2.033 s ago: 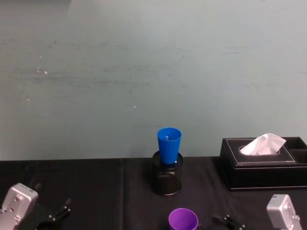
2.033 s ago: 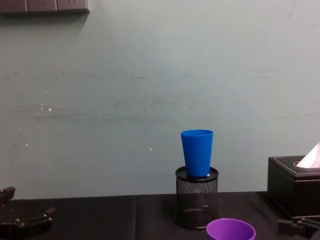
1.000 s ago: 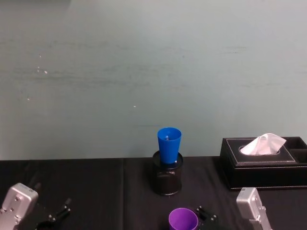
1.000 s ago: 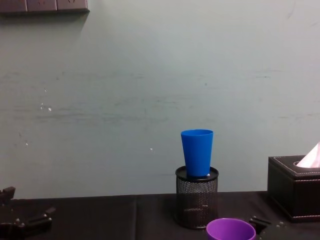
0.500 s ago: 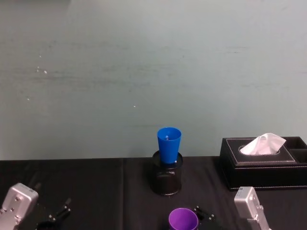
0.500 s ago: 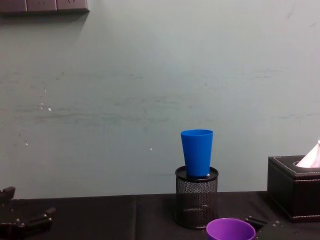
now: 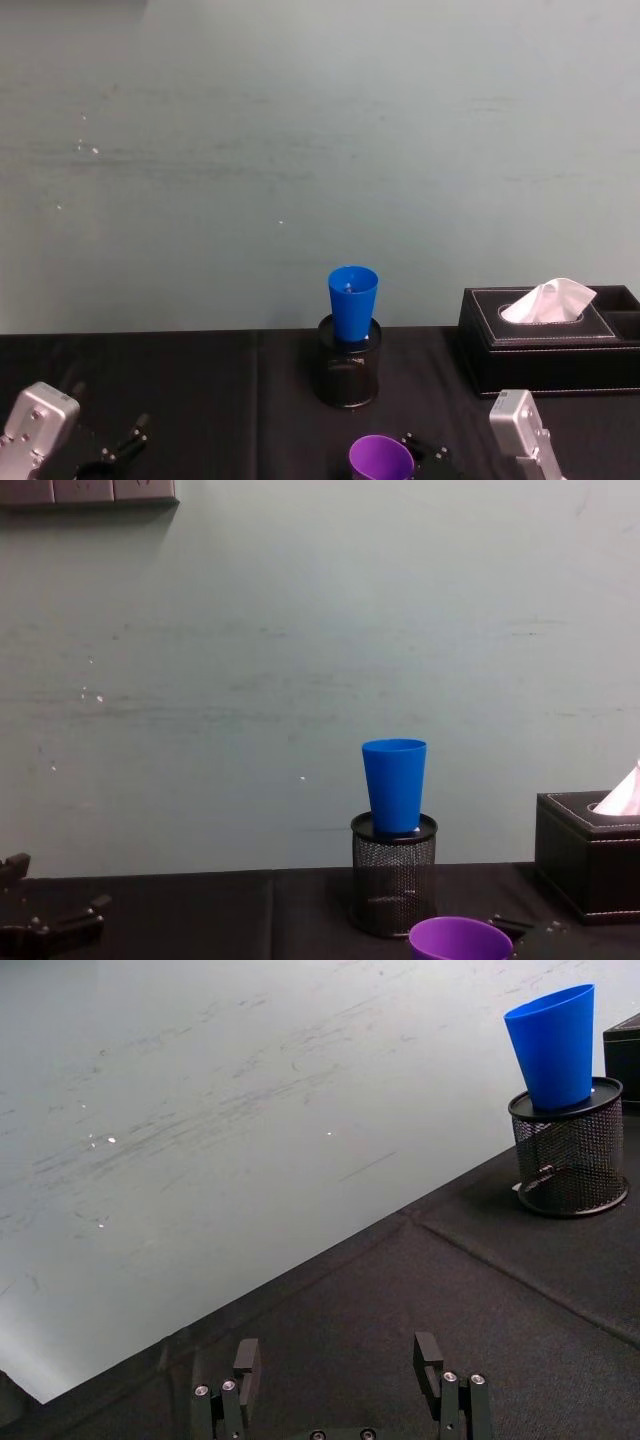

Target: Pick up one cup with a gripper and tap it against the other cup.

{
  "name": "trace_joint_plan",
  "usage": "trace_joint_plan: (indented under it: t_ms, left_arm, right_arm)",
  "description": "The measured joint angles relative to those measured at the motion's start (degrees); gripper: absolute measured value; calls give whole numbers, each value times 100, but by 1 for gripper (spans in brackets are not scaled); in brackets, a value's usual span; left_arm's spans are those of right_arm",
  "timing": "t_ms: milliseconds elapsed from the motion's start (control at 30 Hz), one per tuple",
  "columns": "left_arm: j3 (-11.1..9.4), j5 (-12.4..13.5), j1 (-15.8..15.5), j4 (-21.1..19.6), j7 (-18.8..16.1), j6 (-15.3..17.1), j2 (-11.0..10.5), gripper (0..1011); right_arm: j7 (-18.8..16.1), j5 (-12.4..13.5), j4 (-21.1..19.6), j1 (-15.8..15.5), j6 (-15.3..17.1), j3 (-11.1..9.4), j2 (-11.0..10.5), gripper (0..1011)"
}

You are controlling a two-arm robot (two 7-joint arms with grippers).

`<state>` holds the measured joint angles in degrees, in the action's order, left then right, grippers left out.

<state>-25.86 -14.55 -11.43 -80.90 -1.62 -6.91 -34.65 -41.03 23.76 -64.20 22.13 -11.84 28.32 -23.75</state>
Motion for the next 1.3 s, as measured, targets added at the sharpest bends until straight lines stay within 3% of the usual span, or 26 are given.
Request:
trace_joint_plan:
  t_ms: [800,1300]
  left_arm:
    - [0,0,0,0,0,0,0,1000]
    - [0,0,0,0,0,0,0,1000]
  right_arm:
    - [10,2,-72,9,61,-3,-16,721]
    - [108,209,-815,142,977,-52,-266,721]
